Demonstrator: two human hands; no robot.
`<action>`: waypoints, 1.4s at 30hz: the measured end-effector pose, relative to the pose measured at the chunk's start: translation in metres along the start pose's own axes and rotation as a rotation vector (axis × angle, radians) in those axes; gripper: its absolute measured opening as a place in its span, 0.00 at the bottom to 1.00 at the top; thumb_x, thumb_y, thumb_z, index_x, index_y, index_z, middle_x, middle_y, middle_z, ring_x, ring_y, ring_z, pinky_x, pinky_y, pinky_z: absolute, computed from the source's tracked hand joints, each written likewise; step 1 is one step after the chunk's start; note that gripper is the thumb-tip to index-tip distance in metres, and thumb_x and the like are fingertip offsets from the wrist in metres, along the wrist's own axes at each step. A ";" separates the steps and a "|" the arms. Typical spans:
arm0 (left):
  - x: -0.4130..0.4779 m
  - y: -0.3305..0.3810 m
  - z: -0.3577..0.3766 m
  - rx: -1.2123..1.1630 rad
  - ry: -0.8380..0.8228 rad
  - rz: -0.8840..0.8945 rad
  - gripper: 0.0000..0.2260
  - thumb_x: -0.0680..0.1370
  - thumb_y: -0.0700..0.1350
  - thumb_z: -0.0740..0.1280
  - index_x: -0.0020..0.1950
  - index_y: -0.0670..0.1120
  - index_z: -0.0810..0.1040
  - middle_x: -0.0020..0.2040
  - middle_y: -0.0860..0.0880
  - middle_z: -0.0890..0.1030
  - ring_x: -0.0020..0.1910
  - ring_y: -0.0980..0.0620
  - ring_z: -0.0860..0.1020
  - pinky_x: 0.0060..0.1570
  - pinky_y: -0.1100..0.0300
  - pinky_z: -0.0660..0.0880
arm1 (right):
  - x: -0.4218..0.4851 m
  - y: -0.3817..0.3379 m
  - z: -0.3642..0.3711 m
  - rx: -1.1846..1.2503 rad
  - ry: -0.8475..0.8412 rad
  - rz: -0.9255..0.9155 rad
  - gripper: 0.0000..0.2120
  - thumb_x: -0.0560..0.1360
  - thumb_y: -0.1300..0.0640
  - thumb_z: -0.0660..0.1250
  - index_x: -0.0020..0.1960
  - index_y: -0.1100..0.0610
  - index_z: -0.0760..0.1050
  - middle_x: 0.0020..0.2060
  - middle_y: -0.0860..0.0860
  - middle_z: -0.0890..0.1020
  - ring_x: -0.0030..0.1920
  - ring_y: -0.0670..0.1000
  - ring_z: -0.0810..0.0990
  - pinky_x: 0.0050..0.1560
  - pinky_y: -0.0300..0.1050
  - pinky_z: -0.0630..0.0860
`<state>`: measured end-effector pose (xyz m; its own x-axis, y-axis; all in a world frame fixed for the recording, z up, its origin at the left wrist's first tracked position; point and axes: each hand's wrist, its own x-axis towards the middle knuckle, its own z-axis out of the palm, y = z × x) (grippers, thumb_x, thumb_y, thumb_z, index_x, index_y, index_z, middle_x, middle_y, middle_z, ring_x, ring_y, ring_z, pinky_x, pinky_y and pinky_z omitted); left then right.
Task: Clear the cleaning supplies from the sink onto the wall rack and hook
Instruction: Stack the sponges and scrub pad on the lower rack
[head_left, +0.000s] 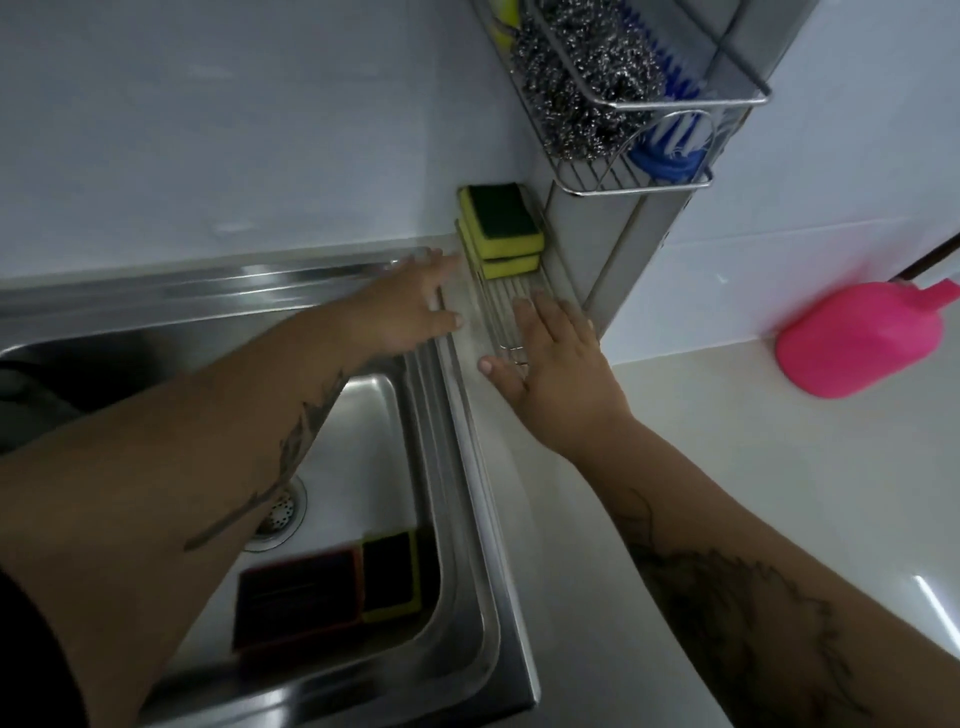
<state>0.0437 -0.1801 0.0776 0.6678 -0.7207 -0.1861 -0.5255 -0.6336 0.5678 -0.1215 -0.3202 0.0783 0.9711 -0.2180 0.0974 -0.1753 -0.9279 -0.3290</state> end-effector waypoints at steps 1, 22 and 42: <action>-0.015 -0.007 0.005 -0.032 -0.007 -0.030 0.36 0.77 0.53 0.68 0.79 0.50 0.53 0.80 0.46 0.55 0.78 0.45 0.53 0.74 0.53 0.52 | -0.009 -0.005 0.000 0.010 0.009 -0.018 0.34 0.79 0.40 0.58 0.76 0.60 0.58 0.76 0.60 0.61 0.76 0.61 0.54 0.75 0.58 0.51; -0.159 -0.118 0.205 0.376 -0.514 -0.107 0.47 0.63 0.64 0.73 0.75 0.52 0.55 0.72 0.46 0.66 0.66 0.42 0.71 0.60 0.46 0.73 | -0.095 -0.033 0.092 0.008 -0.164 0.005 0.37 0.77 0.36 0.55 0.79 0.52 0.48 0.79 0.52 0.52 0.78 0.51 0.46 0.75 0.50 0.42; -0.059 -0.062 -0.012 -0.182 0.051 -0.147 0.27 0.60 0.53 0.78 0.58 0.59 0.74 0.49 0.61 0.79 0.47 0.61 0.78 0.44 0.65 0.74 | -0.017 -0.006 -0.002 0.169 0.048 0.020 0.28 0.77 0.45 0.62 0.75 0.51 0.61 0.57 0.51 0.80 0.57 0.53 0.74 0.54 0.48 0.73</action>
<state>0.0437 -0.0951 0.0633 0.7582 -0.6063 -0.2397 -0.3199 -0.6663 0.6735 -0.1376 -0.3113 0.0809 0.9582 -0.2538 0.1324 -0.1609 -0.8602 -0.4838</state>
